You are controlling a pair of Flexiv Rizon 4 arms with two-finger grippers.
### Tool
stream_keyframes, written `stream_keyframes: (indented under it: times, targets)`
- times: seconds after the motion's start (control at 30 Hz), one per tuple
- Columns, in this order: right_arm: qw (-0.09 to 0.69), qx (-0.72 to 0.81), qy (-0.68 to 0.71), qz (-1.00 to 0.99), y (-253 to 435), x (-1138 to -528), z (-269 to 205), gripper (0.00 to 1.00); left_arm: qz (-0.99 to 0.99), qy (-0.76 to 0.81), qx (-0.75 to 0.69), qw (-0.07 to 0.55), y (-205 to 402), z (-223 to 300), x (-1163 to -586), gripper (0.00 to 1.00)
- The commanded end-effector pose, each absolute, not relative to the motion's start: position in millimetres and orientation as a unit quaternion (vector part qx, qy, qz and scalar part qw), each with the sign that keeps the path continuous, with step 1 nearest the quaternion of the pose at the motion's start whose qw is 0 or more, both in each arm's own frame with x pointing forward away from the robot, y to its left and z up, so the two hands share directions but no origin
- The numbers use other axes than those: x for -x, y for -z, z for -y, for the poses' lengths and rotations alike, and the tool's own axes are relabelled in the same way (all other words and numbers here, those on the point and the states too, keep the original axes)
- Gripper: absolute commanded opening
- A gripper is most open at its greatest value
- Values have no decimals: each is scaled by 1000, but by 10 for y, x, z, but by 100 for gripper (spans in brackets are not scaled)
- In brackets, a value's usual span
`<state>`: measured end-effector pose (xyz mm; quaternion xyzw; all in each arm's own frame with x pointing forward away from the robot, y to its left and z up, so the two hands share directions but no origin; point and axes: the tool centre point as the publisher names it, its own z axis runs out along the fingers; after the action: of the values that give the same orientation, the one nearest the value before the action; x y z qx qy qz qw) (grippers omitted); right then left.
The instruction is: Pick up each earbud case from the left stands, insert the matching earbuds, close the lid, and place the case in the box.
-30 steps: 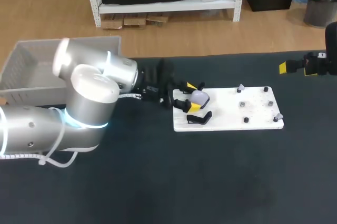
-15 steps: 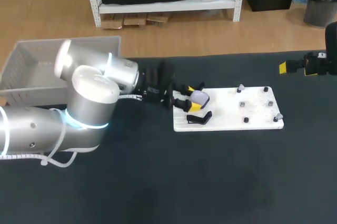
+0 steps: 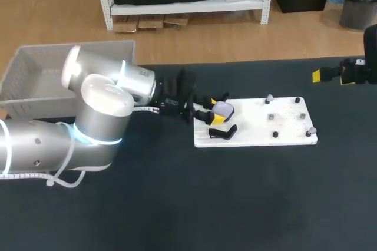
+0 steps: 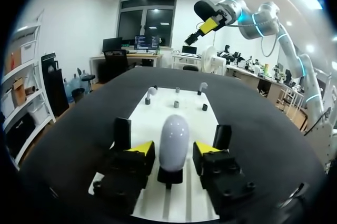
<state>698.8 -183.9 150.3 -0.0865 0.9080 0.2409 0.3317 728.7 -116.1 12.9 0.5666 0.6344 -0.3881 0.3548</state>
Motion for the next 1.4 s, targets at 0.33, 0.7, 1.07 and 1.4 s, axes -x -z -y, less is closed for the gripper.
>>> stream_keyframes:
  times: [0.33, 0.7, 1.07, 1.4]
  targets:
    - [332, 87, -242, -908, -1495, -6996, 1842, 100, -633, 394, -566, 352, -112, 1173, -7317, 29]
    - [332, 87, -242, -908, -1495, -6996, 1842, 100, -629, 396, -568, 352, -137, 1163, -7310, 0]
    - [332, 87, -242, -908, -1495, -6996, 1842, 100, -610, 403, -575, 367, -332, 1052, -7382, 0]
    - [318, 95, -238, -913, -1503, -7002, 1763, 100, -589, 401, -579, 396, -689, 1017, -7411, 0]
